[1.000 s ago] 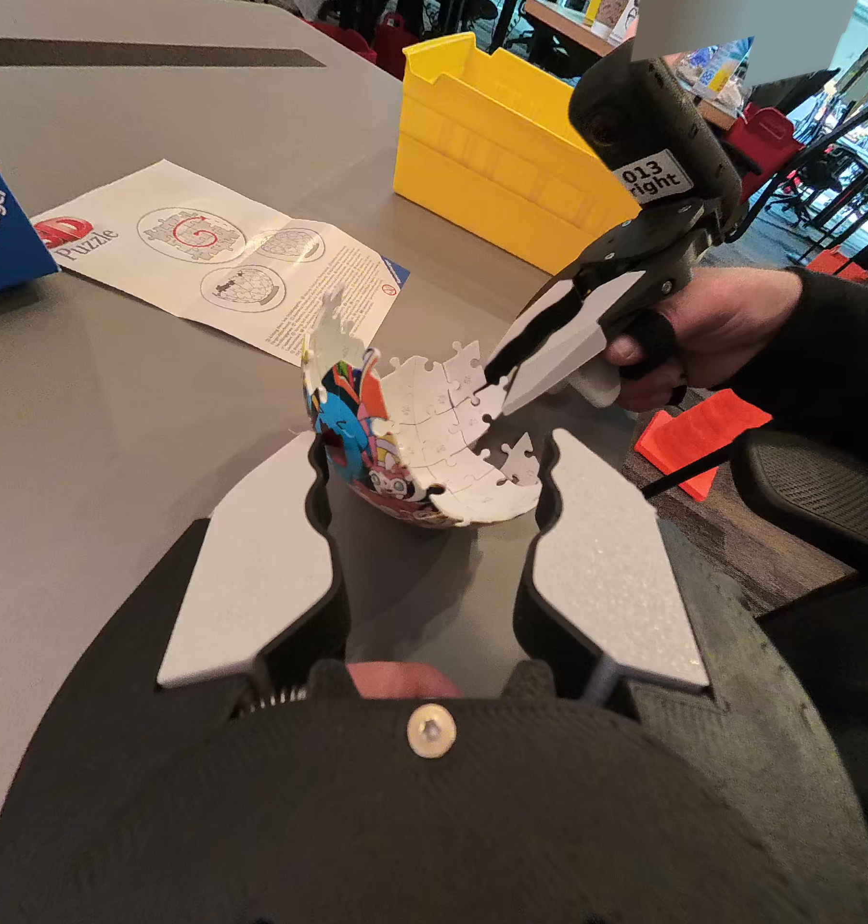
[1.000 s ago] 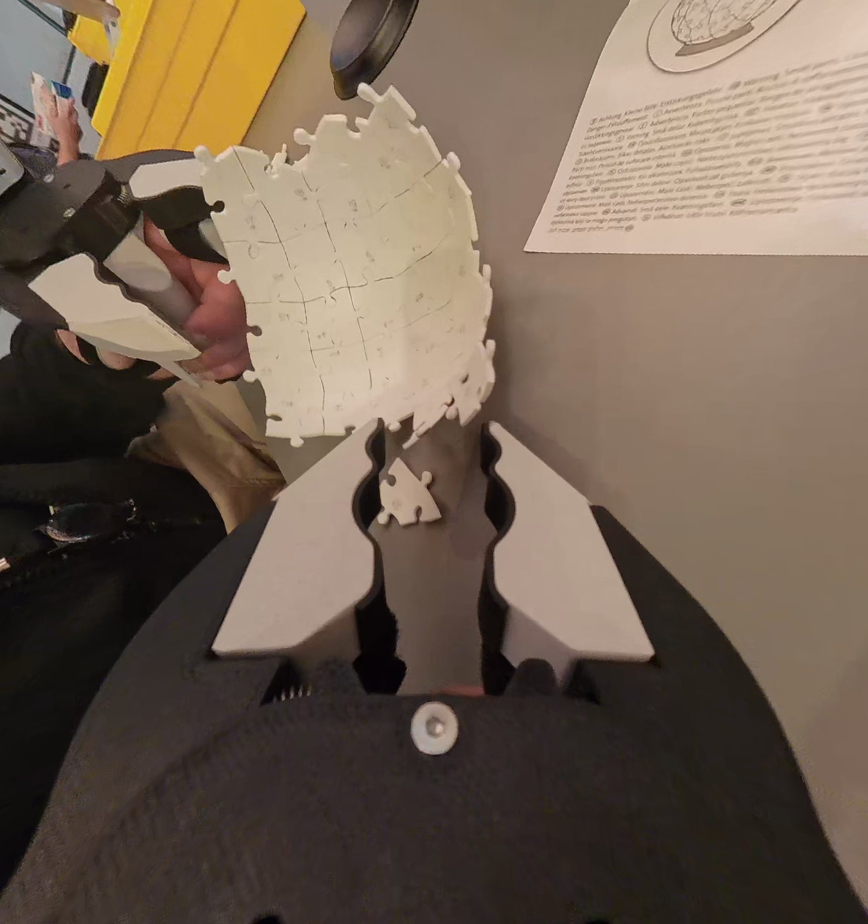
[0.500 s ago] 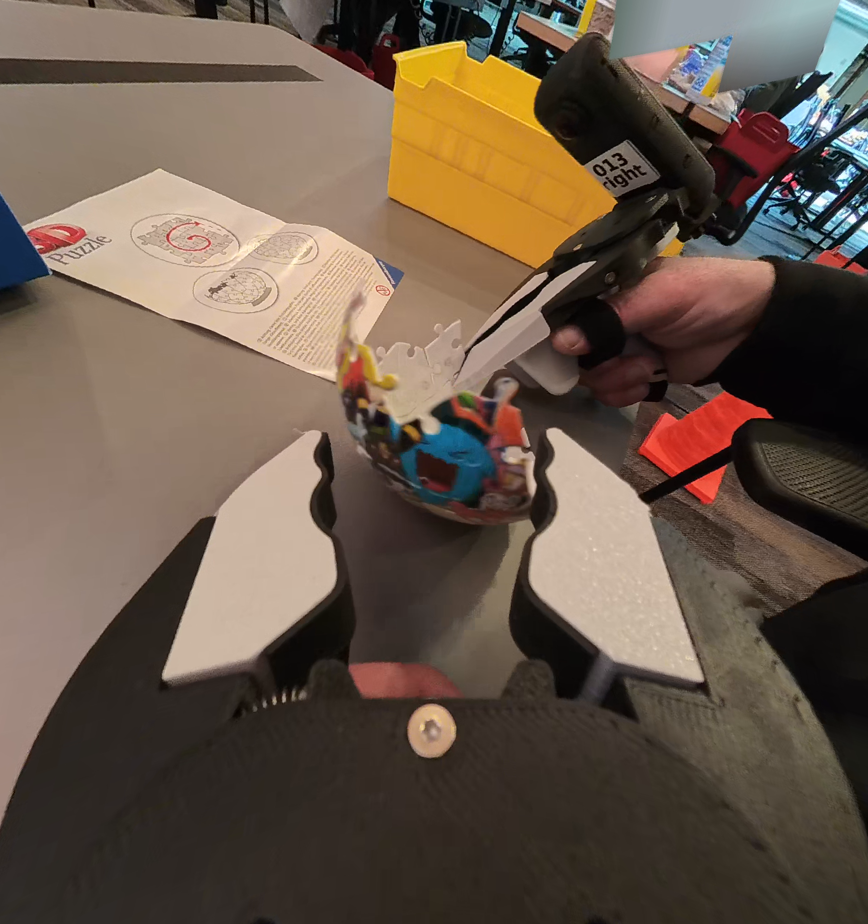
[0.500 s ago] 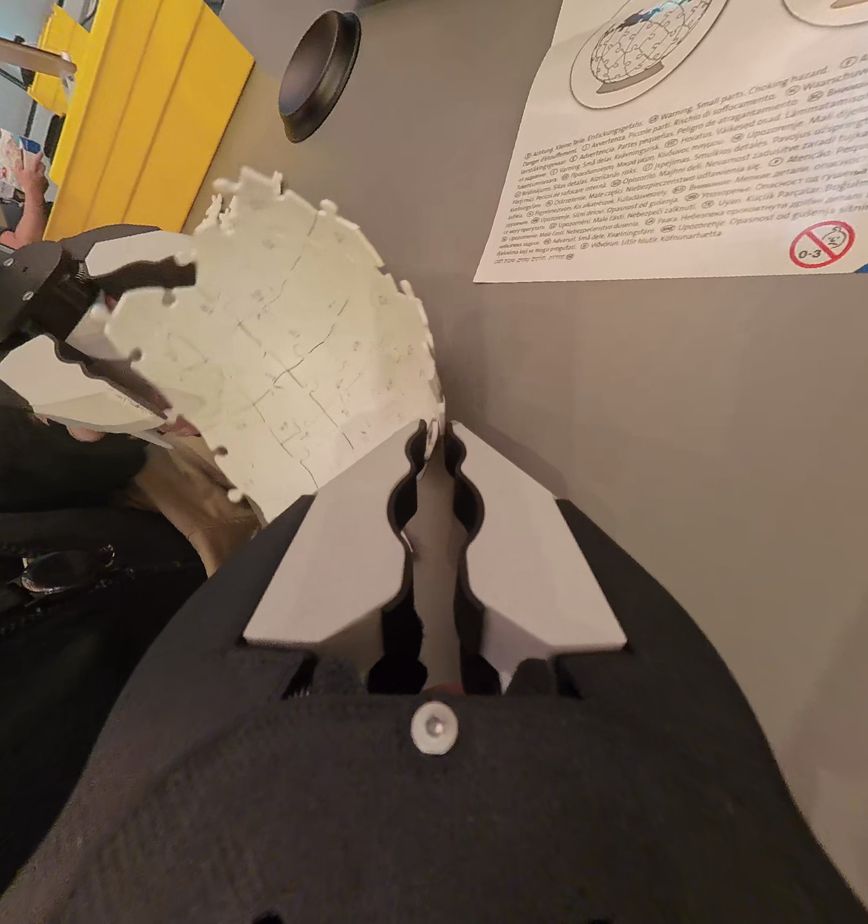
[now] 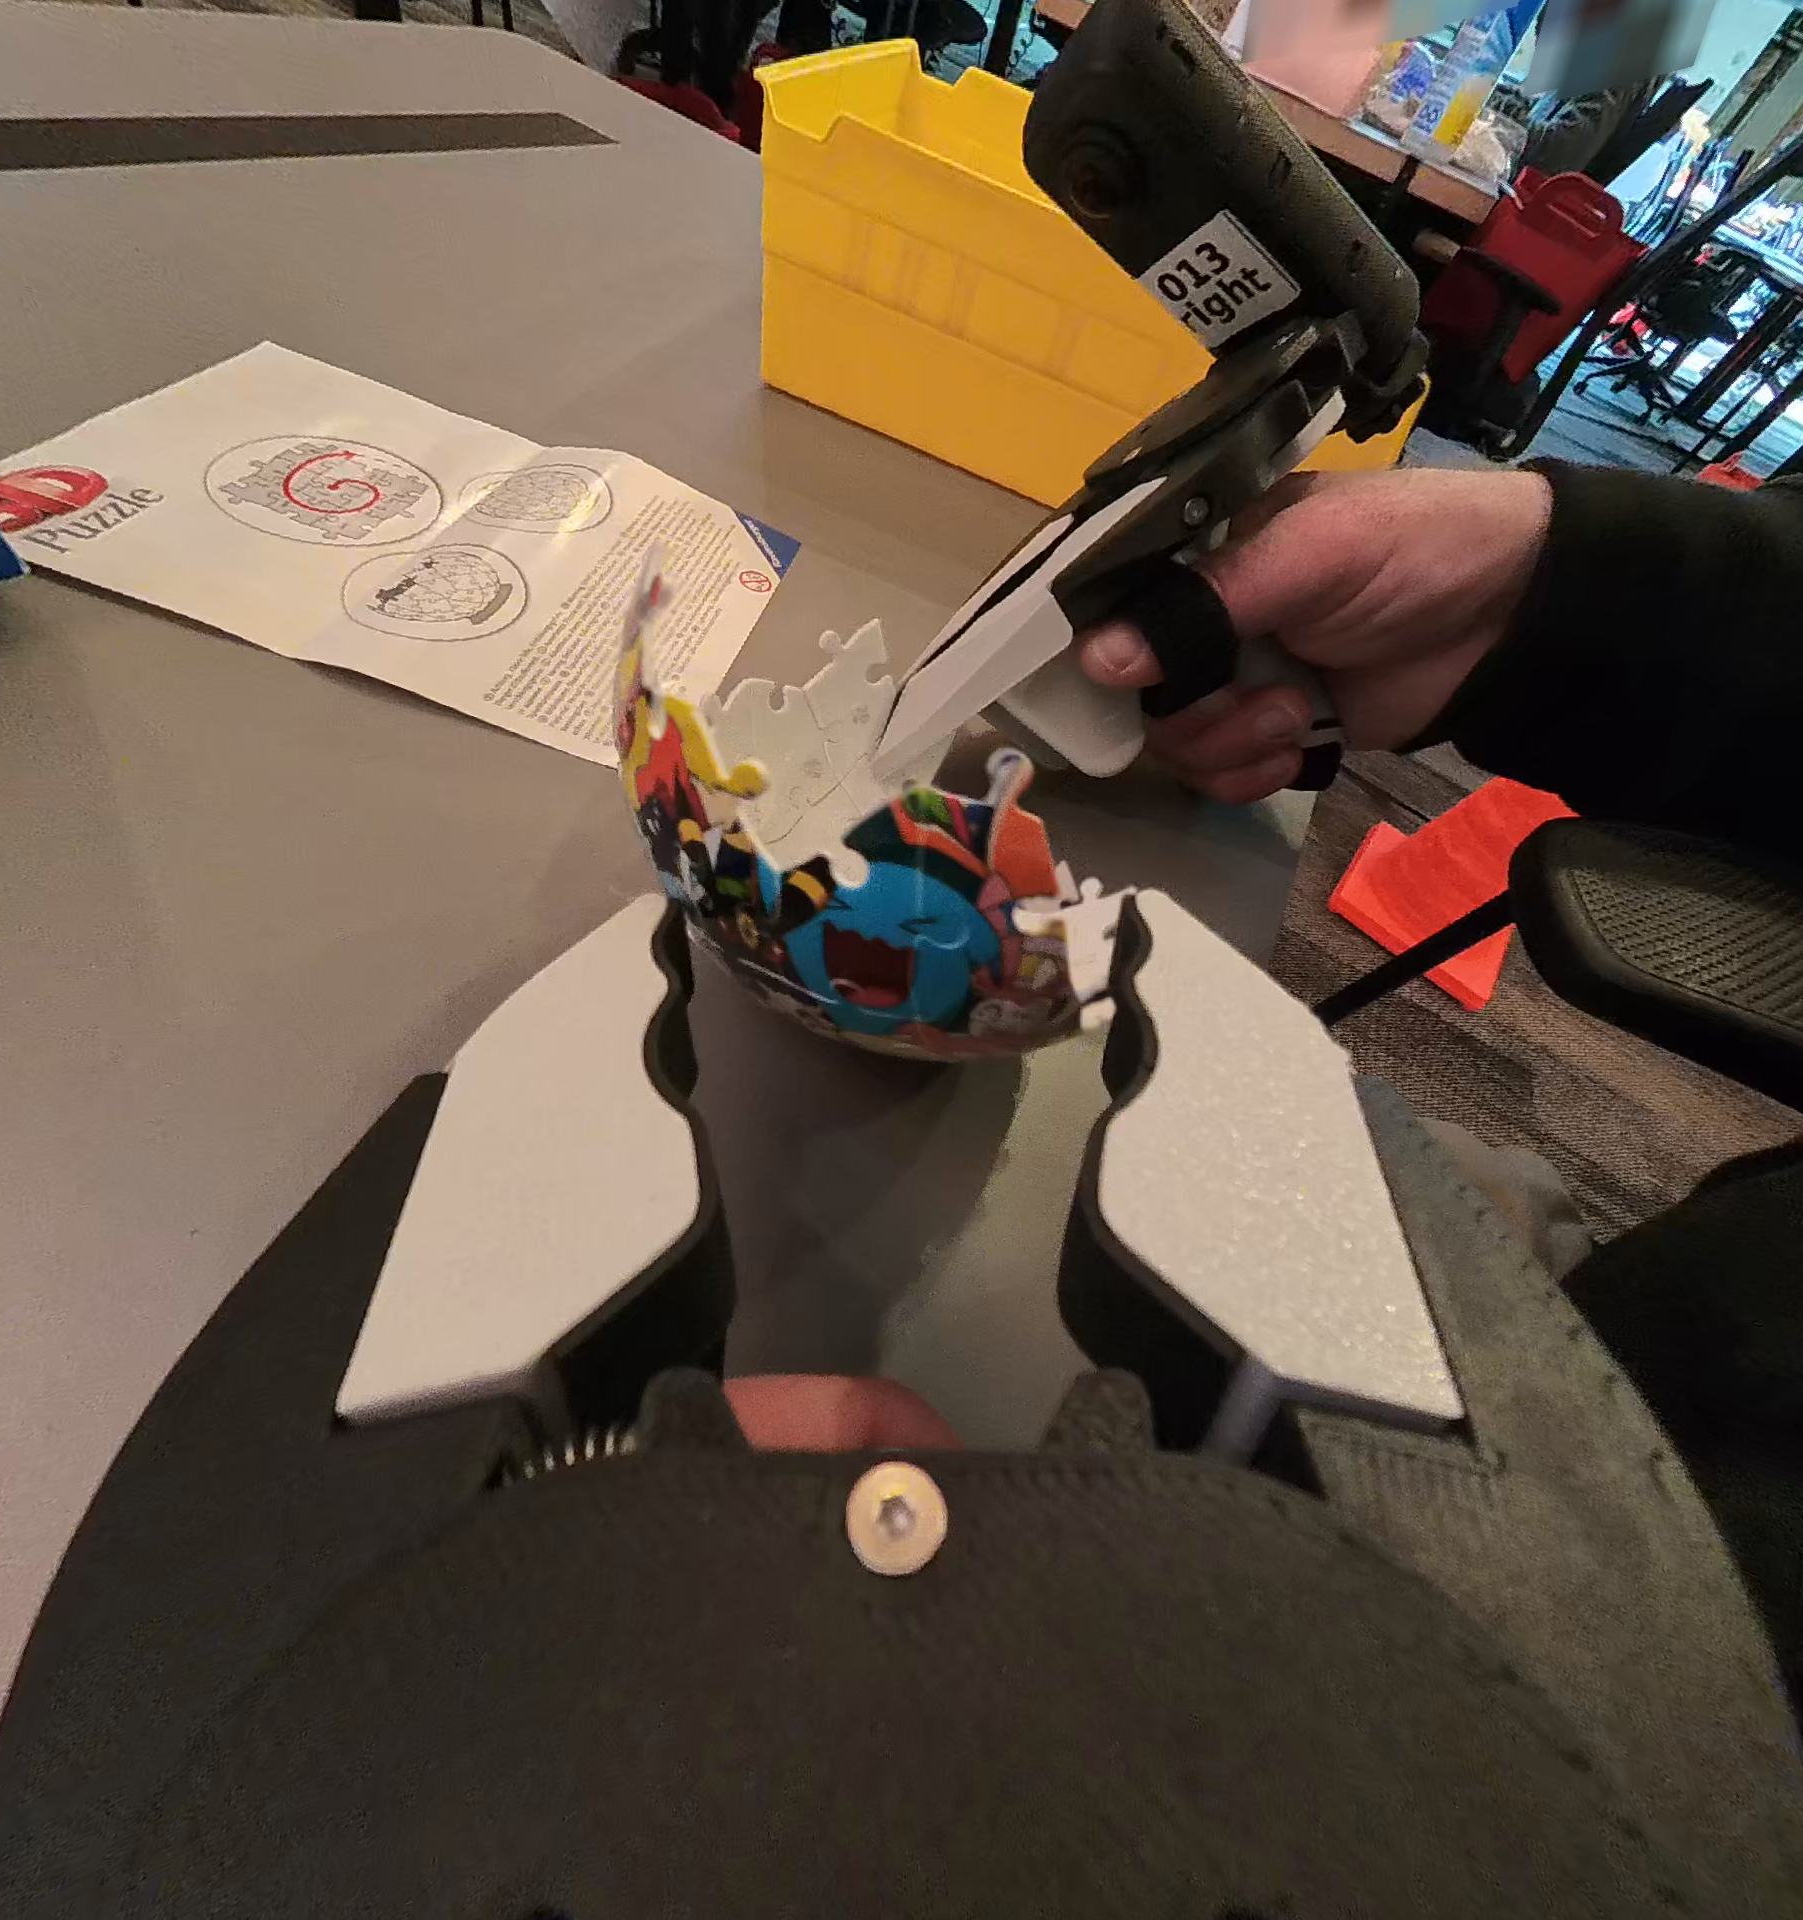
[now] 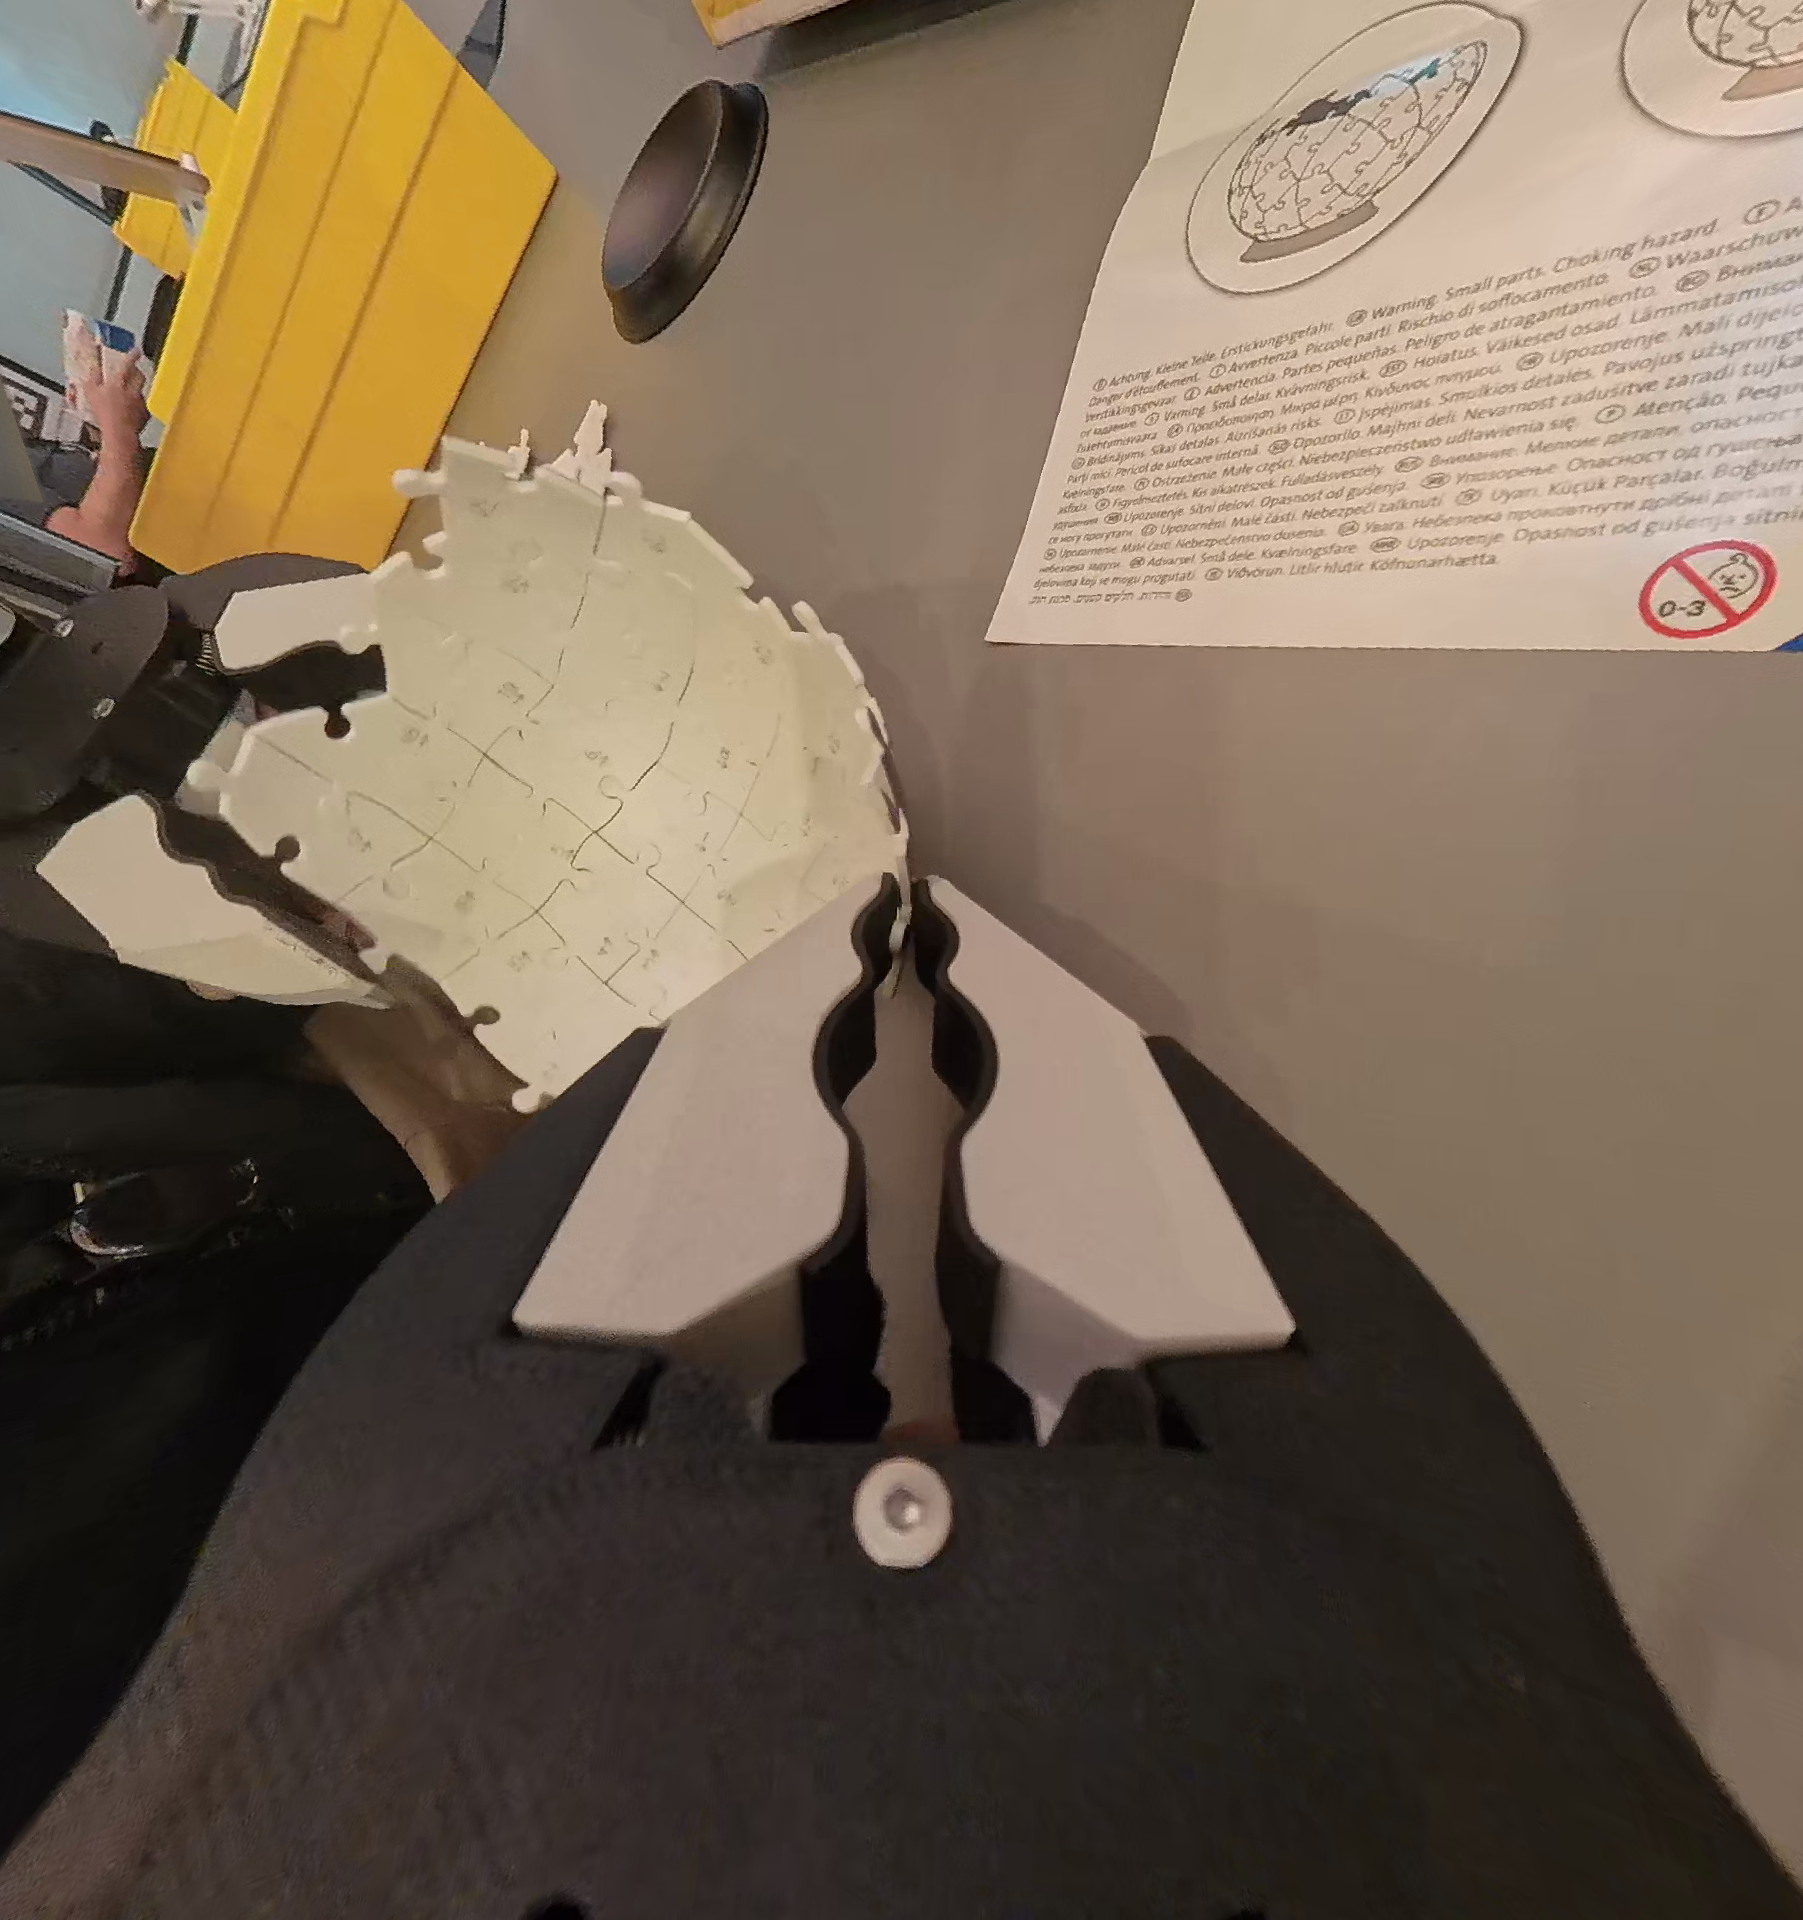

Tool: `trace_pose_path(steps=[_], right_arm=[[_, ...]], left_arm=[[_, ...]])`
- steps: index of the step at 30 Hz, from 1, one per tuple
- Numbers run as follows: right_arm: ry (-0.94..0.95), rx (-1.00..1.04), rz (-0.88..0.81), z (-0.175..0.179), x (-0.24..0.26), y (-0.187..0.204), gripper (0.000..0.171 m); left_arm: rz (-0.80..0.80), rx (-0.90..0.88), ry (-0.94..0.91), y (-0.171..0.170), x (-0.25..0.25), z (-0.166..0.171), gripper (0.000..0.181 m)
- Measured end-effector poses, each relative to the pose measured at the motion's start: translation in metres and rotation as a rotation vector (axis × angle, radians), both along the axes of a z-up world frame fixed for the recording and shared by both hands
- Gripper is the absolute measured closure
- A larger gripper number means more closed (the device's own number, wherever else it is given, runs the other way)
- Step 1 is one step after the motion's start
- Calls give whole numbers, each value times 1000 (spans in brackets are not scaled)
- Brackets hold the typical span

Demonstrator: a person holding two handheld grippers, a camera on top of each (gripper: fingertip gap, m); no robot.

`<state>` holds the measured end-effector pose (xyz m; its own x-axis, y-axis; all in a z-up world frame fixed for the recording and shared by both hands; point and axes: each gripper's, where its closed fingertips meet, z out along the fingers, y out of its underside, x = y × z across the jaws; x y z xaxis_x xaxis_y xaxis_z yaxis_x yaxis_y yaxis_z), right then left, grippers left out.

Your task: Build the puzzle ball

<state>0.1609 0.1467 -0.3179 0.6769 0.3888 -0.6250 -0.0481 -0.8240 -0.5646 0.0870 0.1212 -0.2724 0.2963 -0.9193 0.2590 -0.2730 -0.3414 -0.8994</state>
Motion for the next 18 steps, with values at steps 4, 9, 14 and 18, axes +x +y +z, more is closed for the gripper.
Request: trace_pose_path(steps=[4,9,14,18], right_arm=[[0,6,4,1,1,1,160],[-1,29,-2,8,7,0,150],[-54,47,0,14,23,-18,146],[-51,56,-13,16,26,-32,145]], left_arm=[[5,-5,-3,1,-1,0,104],[7,-8,-2,1,-1,-1,105],[11,-3,-1,2,0,-1,106],[15,-15,4,2,3,-2,108]])
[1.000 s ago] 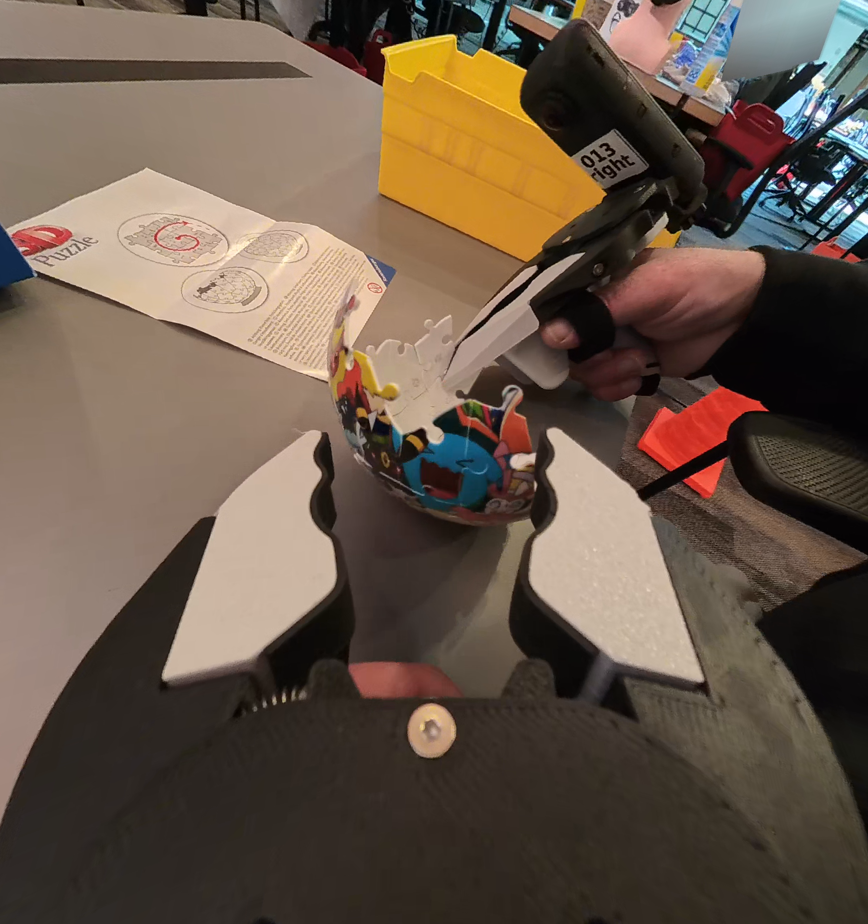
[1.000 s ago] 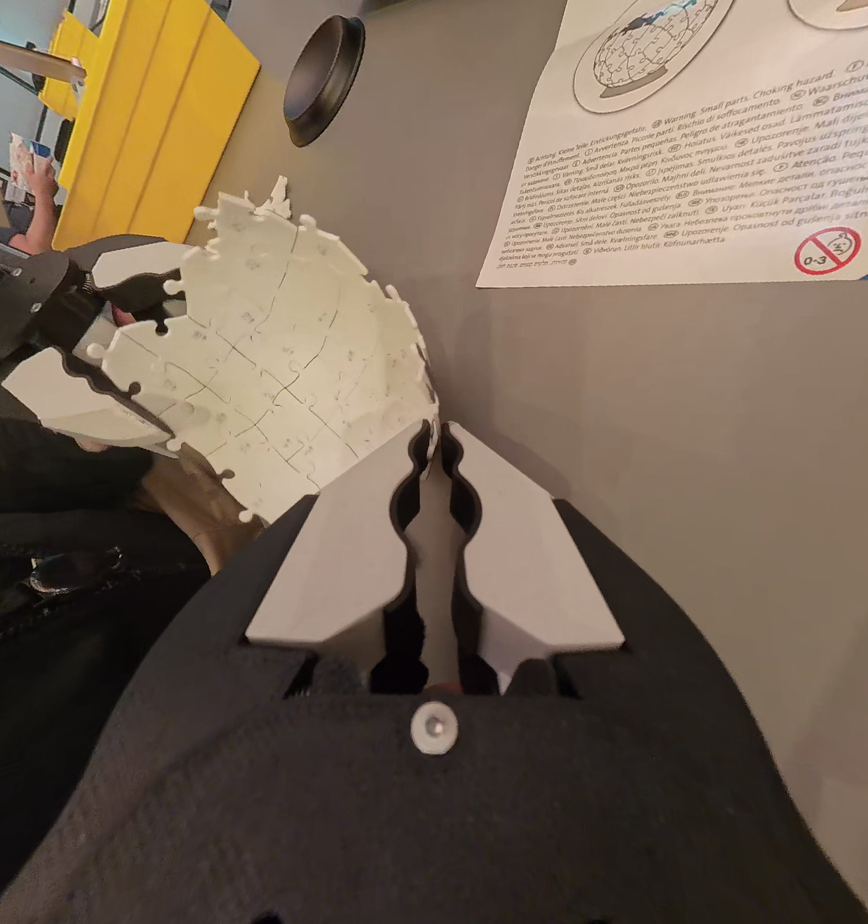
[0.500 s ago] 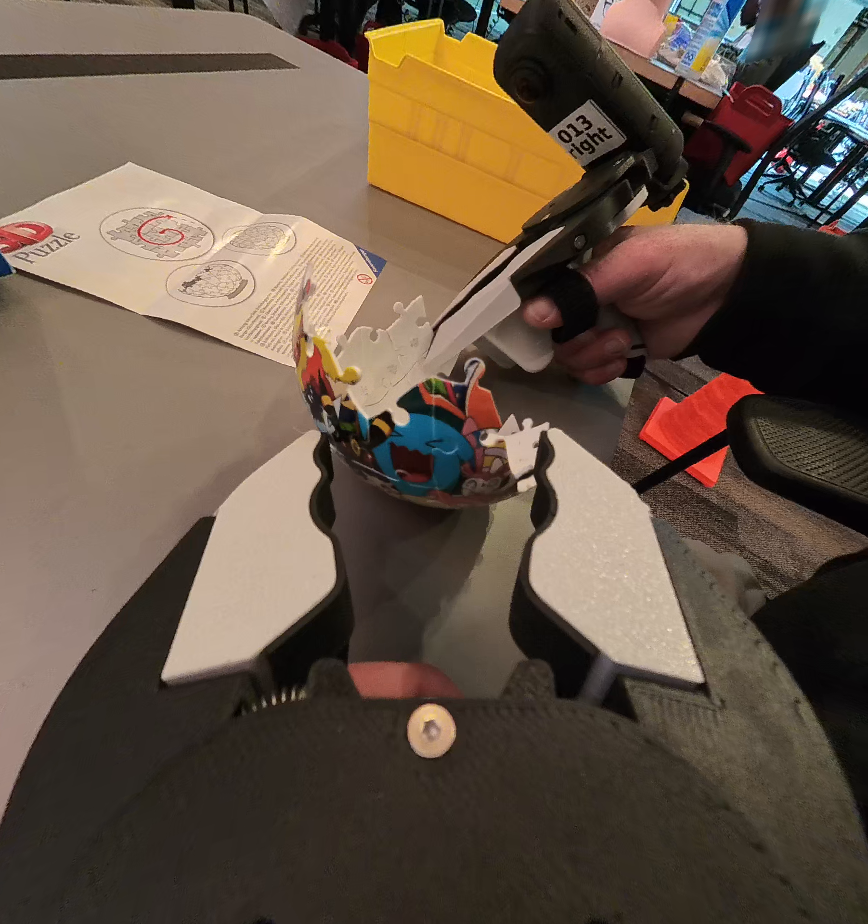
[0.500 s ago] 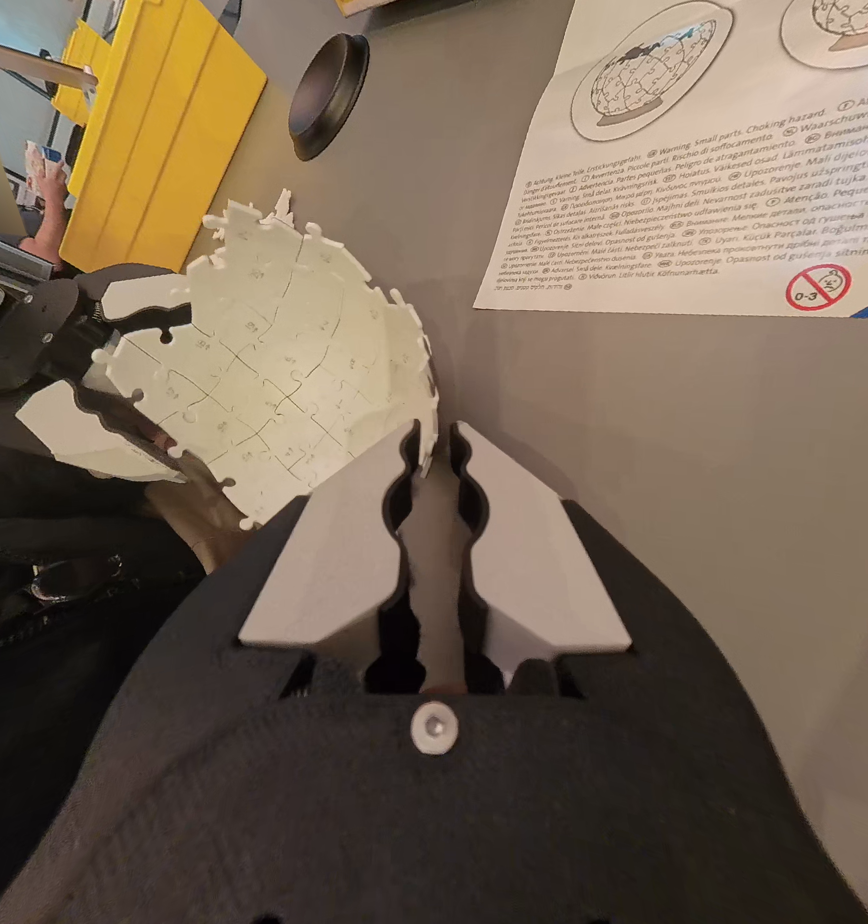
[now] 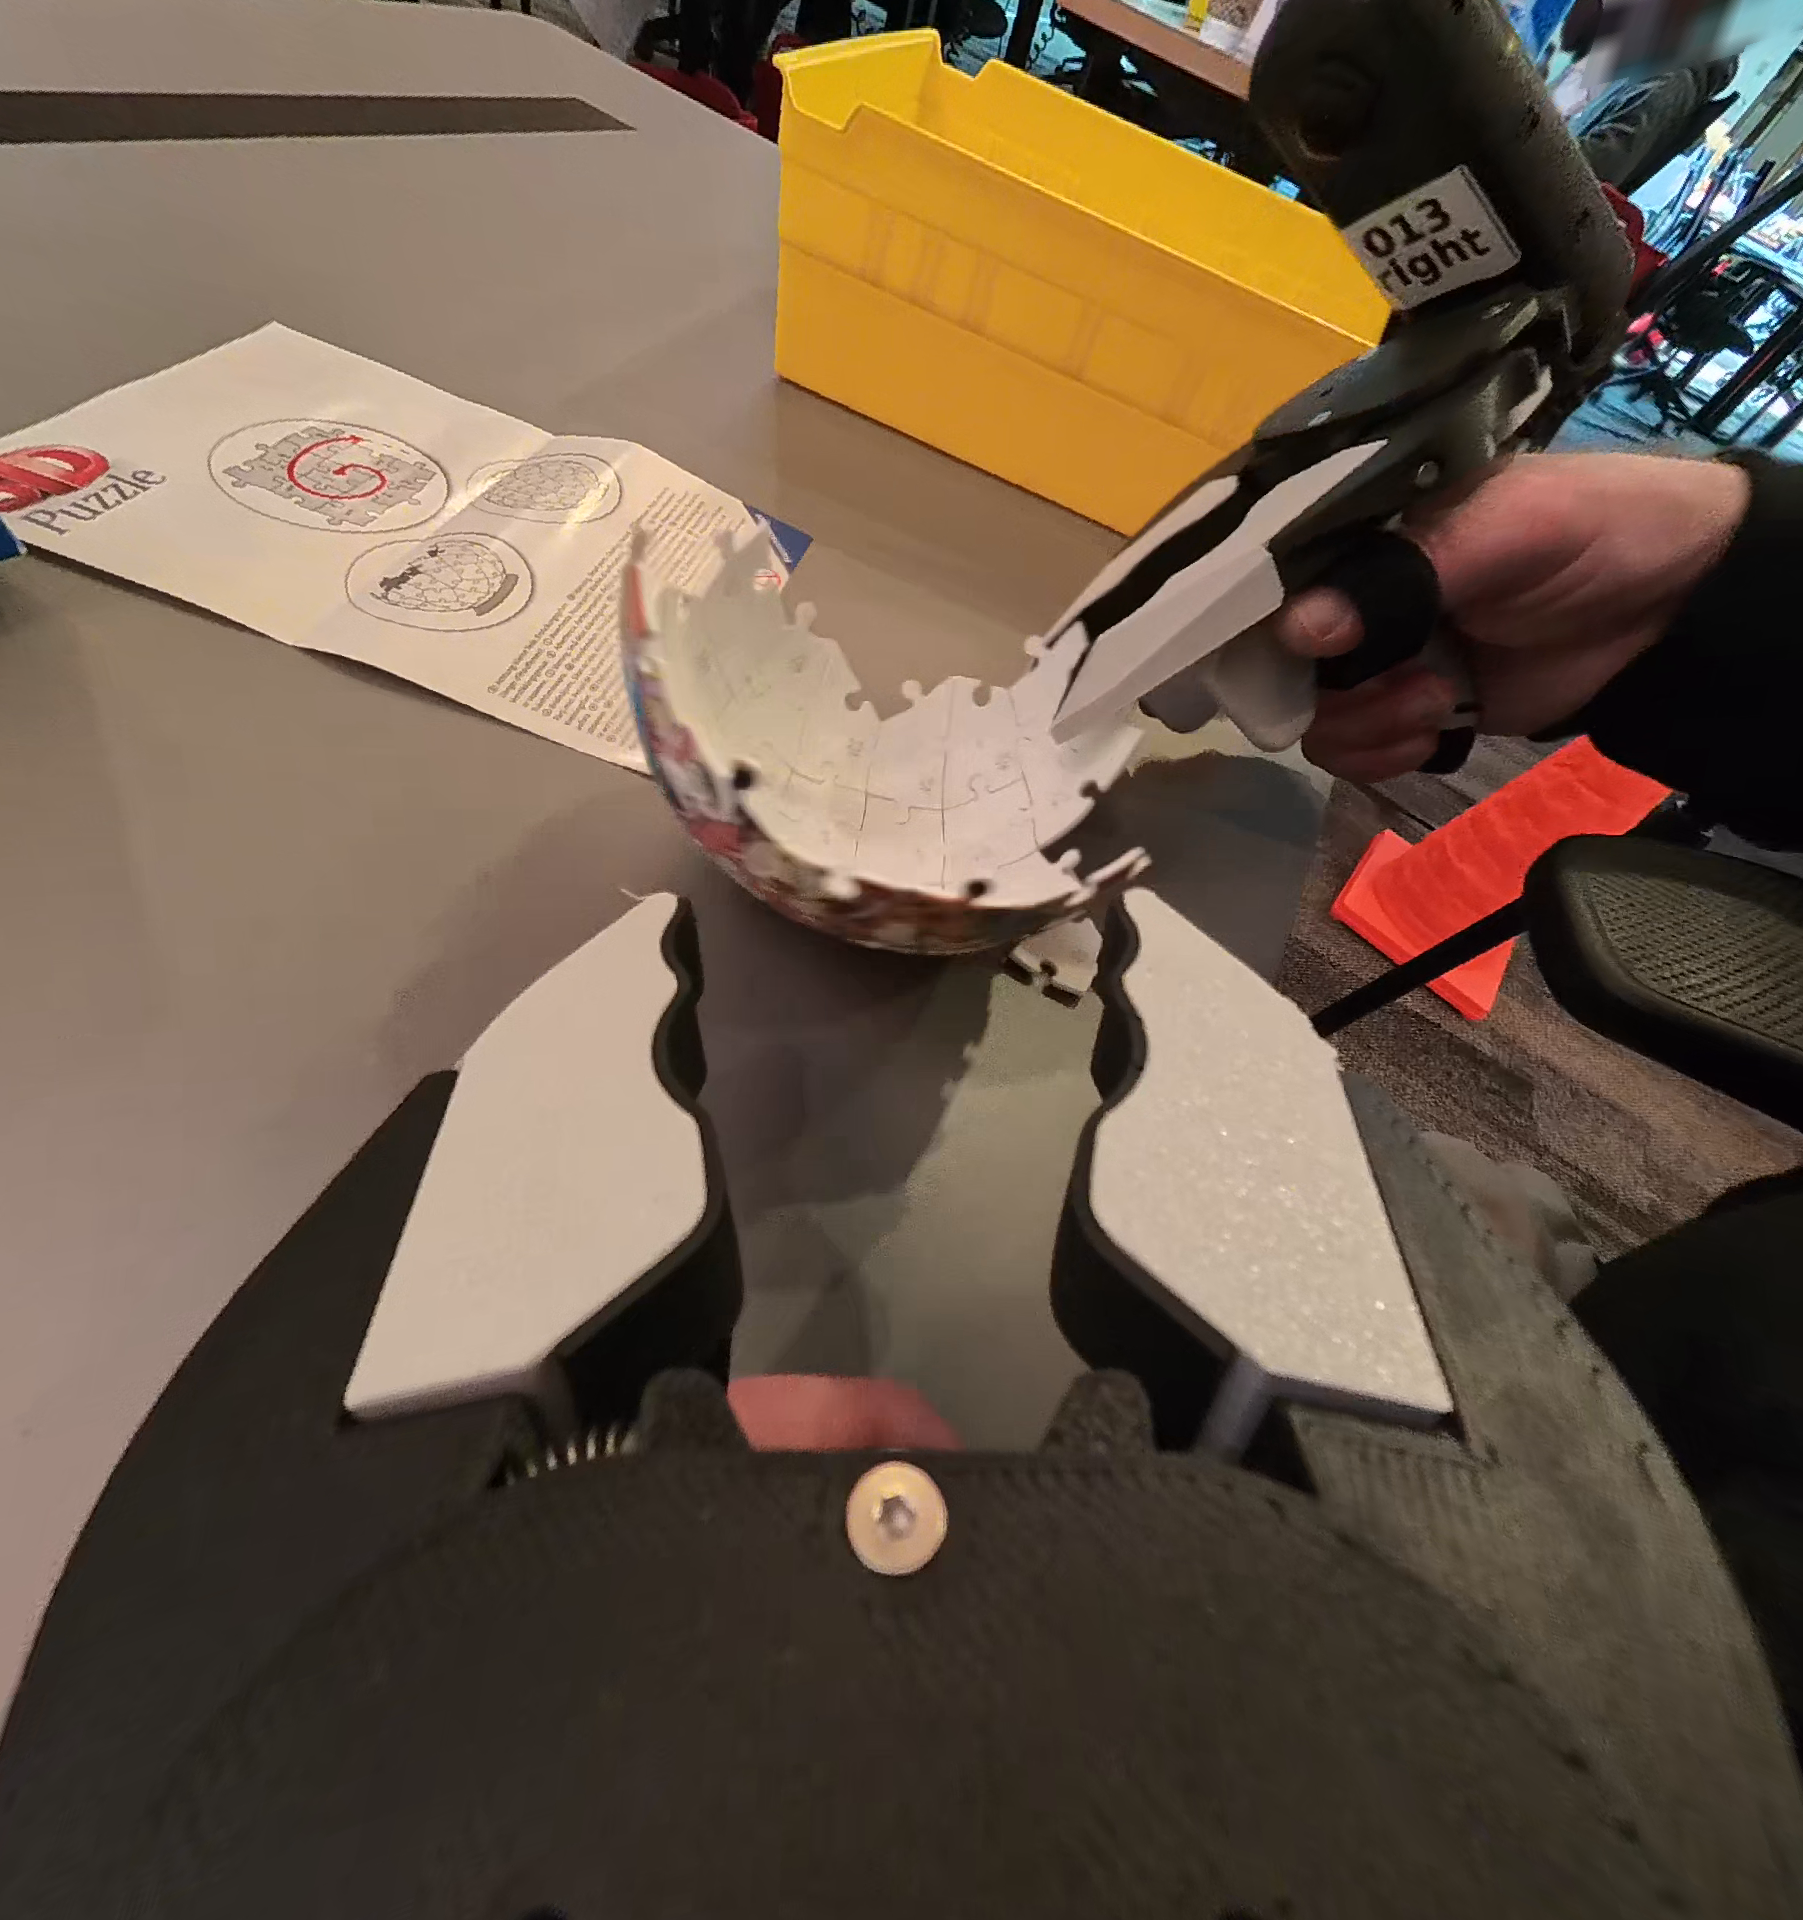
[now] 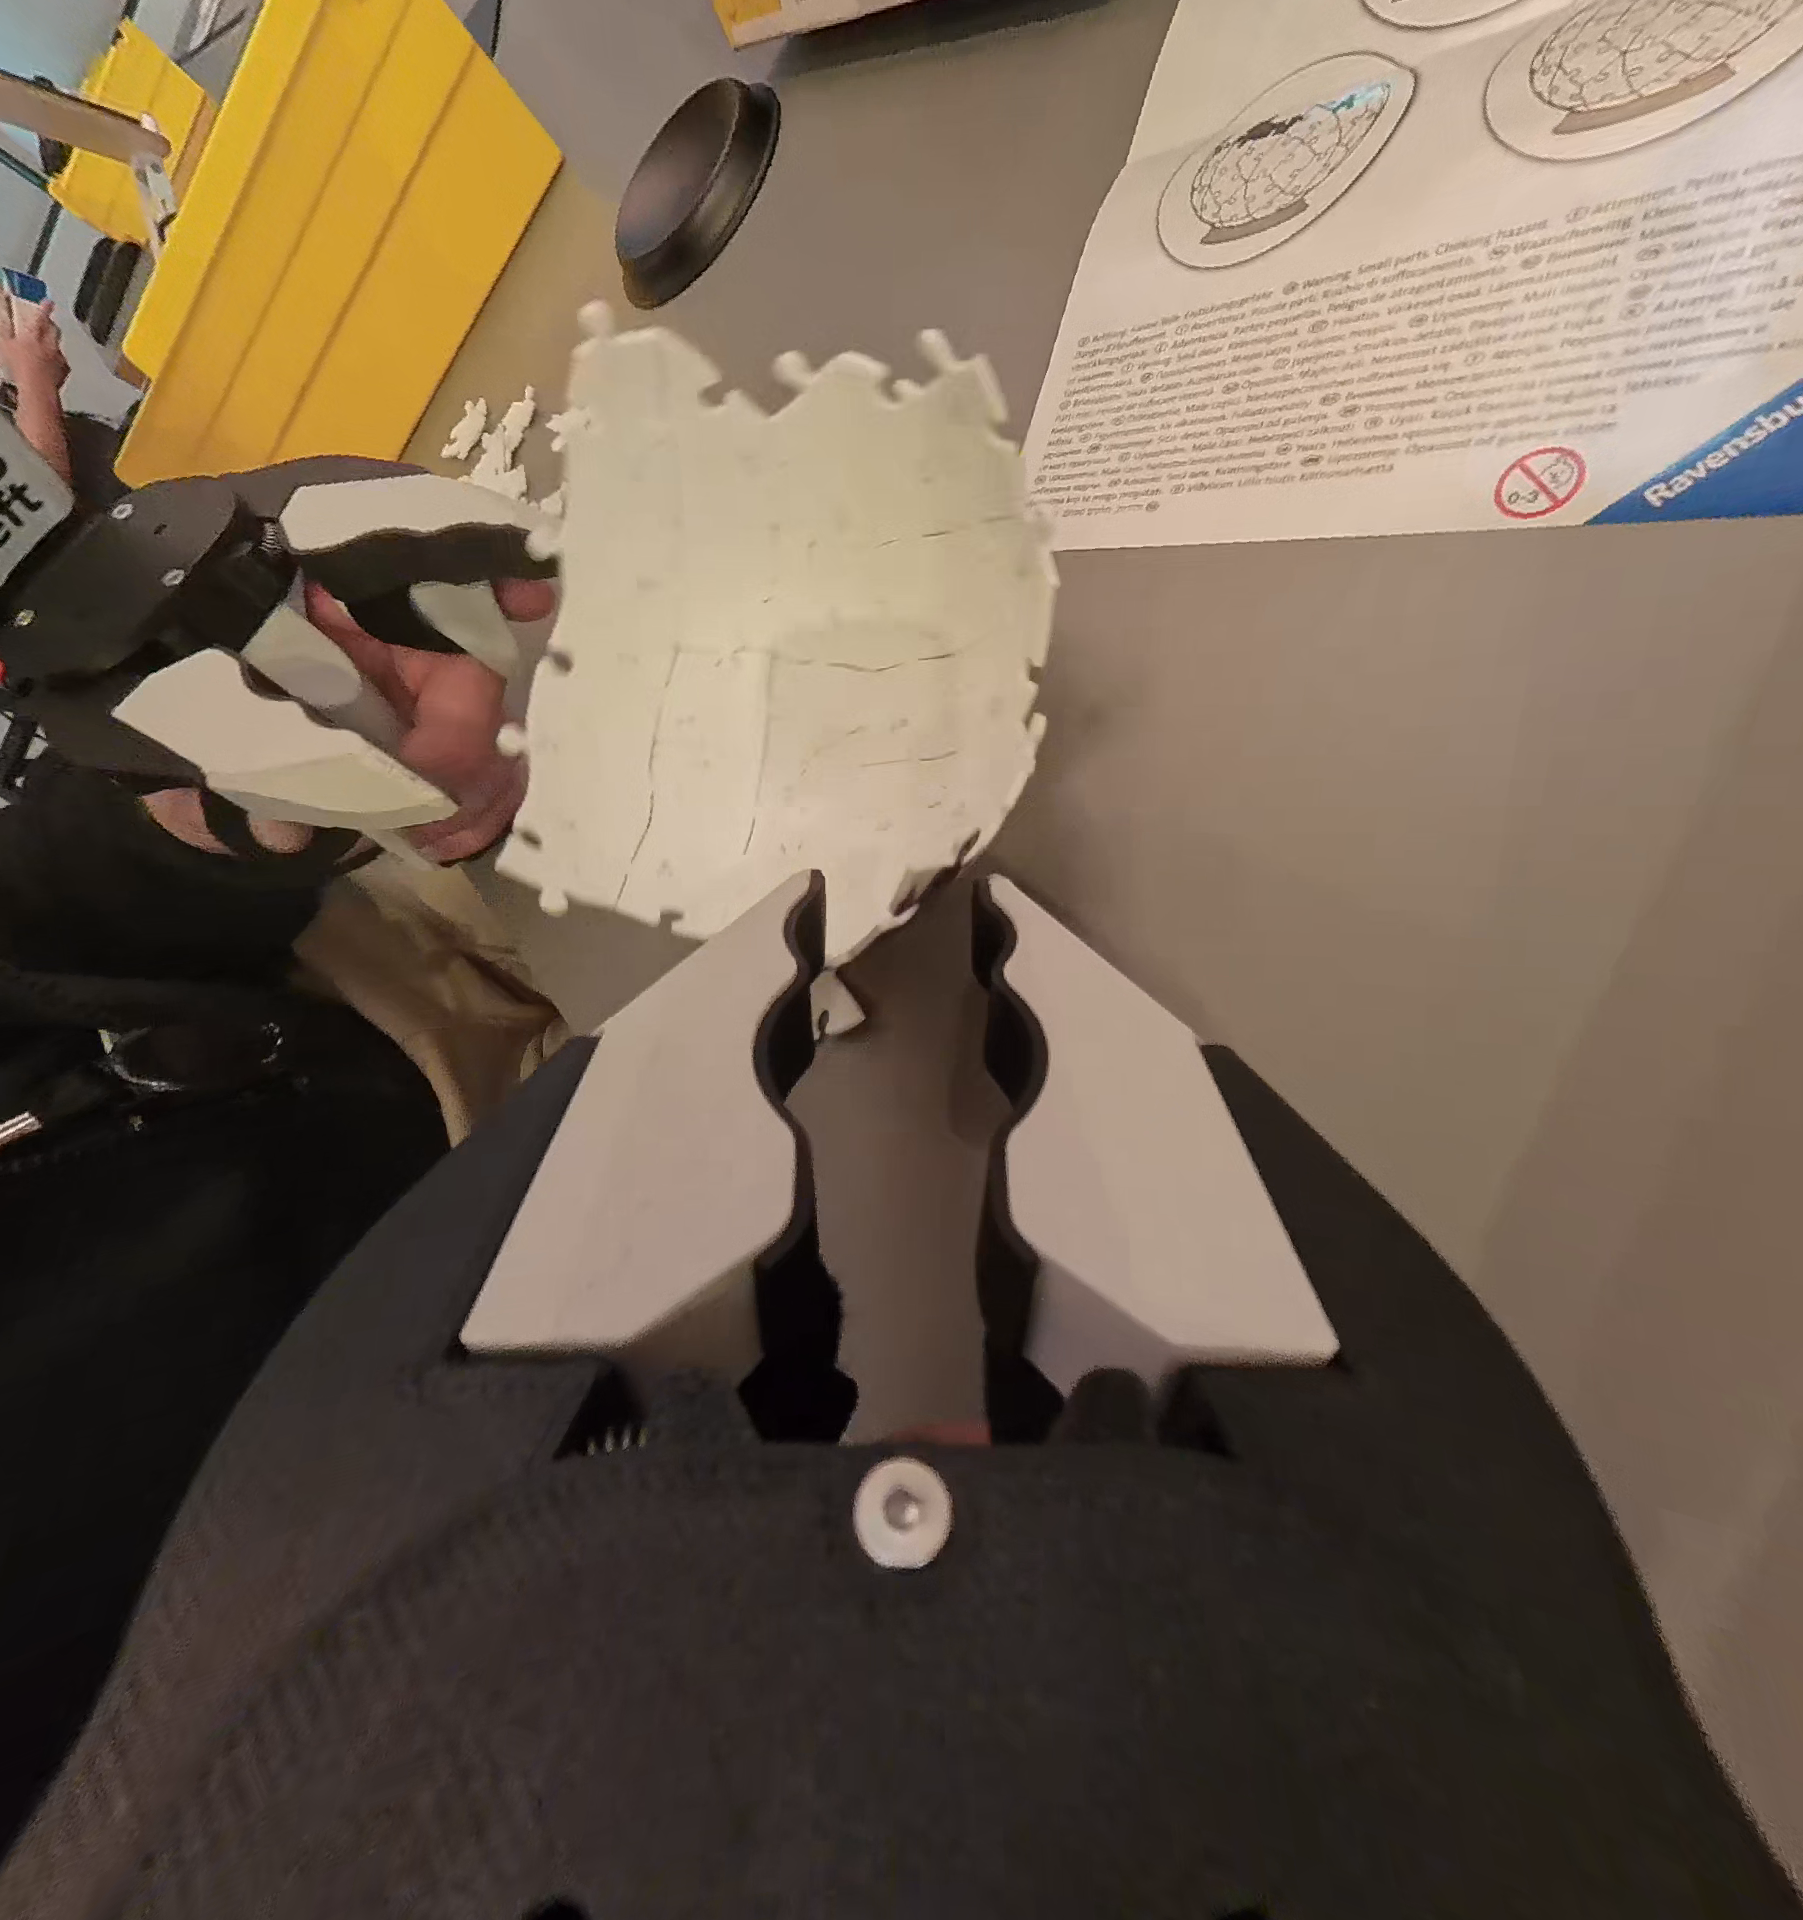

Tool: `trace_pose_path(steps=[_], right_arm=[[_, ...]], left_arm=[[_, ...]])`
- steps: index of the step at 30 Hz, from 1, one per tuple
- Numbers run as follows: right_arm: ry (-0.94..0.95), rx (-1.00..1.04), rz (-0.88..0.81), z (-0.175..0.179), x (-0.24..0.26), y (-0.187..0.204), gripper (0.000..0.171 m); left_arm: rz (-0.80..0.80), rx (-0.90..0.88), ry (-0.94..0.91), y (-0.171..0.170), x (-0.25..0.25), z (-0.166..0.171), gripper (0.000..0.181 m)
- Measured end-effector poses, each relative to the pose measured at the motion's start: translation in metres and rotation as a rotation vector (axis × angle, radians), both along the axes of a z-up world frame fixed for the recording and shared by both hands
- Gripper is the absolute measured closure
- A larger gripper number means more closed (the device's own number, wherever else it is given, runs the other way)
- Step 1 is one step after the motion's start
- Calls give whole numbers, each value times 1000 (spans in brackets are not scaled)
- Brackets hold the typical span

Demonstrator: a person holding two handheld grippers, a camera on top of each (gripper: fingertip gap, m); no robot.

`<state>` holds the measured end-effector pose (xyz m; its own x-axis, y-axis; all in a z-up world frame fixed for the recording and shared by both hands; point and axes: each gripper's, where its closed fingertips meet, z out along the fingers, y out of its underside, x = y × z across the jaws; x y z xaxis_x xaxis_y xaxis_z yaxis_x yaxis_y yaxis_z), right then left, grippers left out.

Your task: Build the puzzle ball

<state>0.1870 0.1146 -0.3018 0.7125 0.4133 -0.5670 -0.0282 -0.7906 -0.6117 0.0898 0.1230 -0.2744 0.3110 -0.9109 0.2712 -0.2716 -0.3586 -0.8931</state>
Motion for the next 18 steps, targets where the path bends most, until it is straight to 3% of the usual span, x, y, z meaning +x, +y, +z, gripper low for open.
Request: trace_pose_path(steps=[9,18], right_arm=[[15,41,21,3,-12,14,148],[29,99,28,16,-10,21,134]], left_arm=[[49,-75,-58,12,-3,9,106],[103,-112,24,23,0,-9,105]])
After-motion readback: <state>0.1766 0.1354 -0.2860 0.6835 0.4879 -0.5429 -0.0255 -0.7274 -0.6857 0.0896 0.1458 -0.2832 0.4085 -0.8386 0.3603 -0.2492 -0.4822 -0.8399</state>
